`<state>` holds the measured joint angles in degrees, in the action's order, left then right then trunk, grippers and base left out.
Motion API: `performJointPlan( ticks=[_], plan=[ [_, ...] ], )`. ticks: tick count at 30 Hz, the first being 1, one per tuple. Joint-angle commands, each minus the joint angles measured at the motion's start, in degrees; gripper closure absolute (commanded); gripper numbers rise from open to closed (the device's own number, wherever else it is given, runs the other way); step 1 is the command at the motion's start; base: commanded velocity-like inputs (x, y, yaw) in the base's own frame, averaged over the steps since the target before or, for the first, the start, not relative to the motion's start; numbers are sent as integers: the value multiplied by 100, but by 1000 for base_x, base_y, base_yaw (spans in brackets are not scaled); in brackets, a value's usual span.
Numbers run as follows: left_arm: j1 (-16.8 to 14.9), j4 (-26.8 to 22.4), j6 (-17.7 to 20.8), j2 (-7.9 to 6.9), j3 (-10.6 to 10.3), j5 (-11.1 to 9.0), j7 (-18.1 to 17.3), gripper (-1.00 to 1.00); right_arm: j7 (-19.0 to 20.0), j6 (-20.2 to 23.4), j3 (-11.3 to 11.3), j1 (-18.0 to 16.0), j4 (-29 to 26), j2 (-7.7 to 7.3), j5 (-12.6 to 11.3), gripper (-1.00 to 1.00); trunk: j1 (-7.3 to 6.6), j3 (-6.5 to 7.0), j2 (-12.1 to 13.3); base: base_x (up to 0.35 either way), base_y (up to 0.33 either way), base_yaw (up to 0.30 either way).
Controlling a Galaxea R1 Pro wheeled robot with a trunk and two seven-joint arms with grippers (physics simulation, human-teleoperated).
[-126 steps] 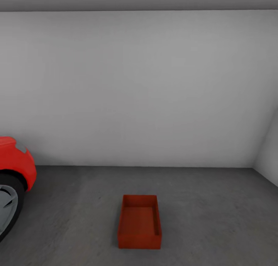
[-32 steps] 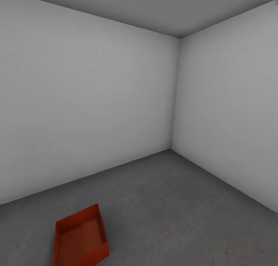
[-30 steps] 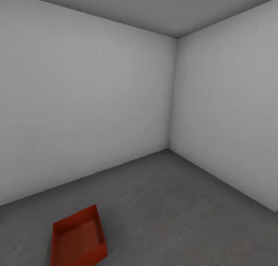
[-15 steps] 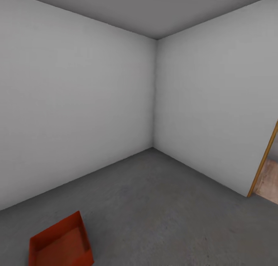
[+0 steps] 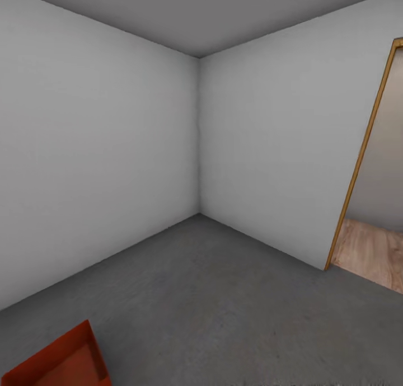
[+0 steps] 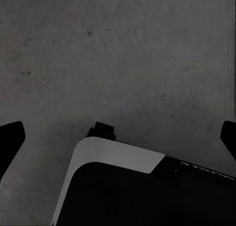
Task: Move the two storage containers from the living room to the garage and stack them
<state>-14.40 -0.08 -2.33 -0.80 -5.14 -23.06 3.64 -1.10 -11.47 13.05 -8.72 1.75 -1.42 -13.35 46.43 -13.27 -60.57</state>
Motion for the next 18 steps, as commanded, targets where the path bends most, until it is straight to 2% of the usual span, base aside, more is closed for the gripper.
performJointPlan(
  ticks=[1,18],
  plan=[
    [-2,-1,-13,0,-49,-43,14,-100,-4,-31,48,-8,19,2,-48,-100,0,-7,-5,0,0,-293],
    [-2,-1,-13,-11,-48,-43,14,-100,-27,0,48,-8,19,17,-54,-100,0,-7,-5,0,0,-294]
  ],
)
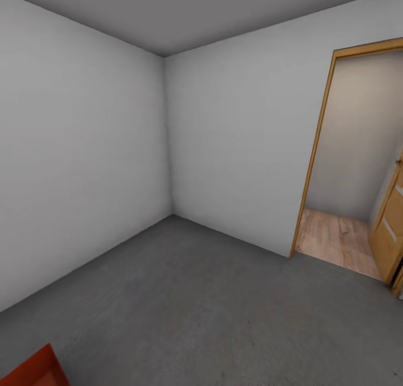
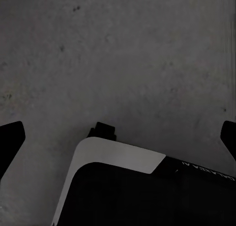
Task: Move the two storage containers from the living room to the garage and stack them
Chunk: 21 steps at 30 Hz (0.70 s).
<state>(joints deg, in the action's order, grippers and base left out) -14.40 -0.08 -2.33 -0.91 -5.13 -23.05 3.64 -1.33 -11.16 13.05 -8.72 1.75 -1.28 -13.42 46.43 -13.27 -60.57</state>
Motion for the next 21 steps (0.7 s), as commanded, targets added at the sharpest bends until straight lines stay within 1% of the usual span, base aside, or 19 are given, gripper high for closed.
performJointPlan(
  ticks=[1,15,21],
  plan=[
    [-2,-1,-13,1,-49,-42,14,-100,-9,-29,48,-8,19,4,-47,-100,0,-7,-5,0,0,-294],
    [-2,-2,-13,-9,-49,-44,11,-100,-29,-33,44,-10,19,19,-45,-100,0,-7,-5,0,0,-296],
    [-2,-1,-13,-8,-49,-59,14,-100,12,-45,48,-7,19,11,-9,-100,0,-7,-5,0,0,-299]
  ],
)
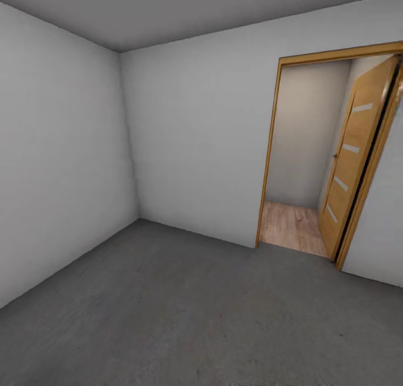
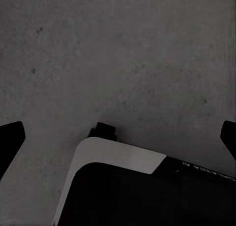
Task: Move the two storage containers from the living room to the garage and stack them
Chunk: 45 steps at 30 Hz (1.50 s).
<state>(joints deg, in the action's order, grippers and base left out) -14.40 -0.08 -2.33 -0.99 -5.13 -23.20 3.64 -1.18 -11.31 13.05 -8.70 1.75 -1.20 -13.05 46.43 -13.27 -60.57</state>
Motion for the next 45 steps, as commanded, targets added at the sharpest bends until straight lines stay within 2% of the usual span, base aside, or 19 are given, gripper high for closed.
performJointPlan(
  ticks=[1,31,45],
  plan=[
    [-2,-1,-13,4,-49,-43,14,-100,9,-29,49,-9,19,0,-44,-100,0,-7,-5,0,0,-299],
    [-2,-1,-13,-17,-49,-45,6,-100,30,-81,14,-14,19,-28,-93,-100,0,-7,-5,0,0,-299],
    [-2,-1,-13,-5,-49,-37,12,-100,30,-82,14,-10,19,-47,-230,-100,0,-7,-5,0,0,-299]
  ],
)
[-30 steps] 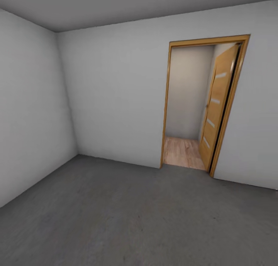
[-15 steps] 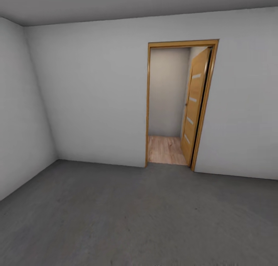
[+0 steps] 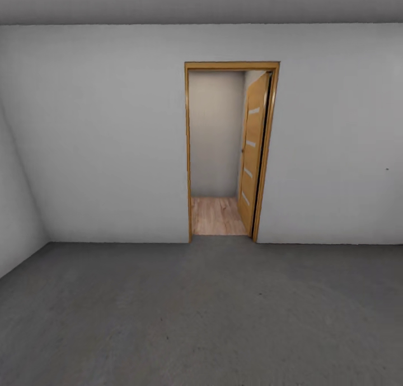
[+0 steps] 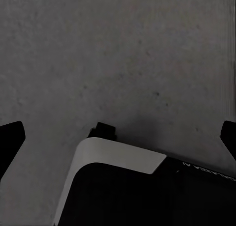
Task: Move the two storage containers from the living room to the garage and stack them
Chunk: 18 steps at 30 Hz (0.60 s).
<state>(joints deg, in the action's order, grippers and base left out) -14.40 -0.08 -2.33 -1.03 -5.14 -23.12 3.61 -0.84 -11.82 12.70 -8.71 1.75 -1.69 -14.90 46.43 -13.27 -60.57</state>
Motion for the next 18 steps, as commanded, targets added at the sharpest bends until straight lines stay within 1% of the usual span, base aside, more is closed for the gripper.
performJointPlan(
  ticks=[1,14,18],
  plan=[
    [-2,-1,-13,4,-49,-43,14,-100,-4,-31,48,-11,19,2,-47,-100,0,-7,-5,0,0,-299],
    [-2,-1,-13,4,-49,-35,9,-100,-4,-31,57,-10,19,3,-42,-100,0,-7,-5,2,0,-297],
    [-2,-1,-5,-6,-49,-30,8,-100,-16,-26,57,-9,19,7,-34,-100,0,-7,-5,156,0,-143]
  ],
)
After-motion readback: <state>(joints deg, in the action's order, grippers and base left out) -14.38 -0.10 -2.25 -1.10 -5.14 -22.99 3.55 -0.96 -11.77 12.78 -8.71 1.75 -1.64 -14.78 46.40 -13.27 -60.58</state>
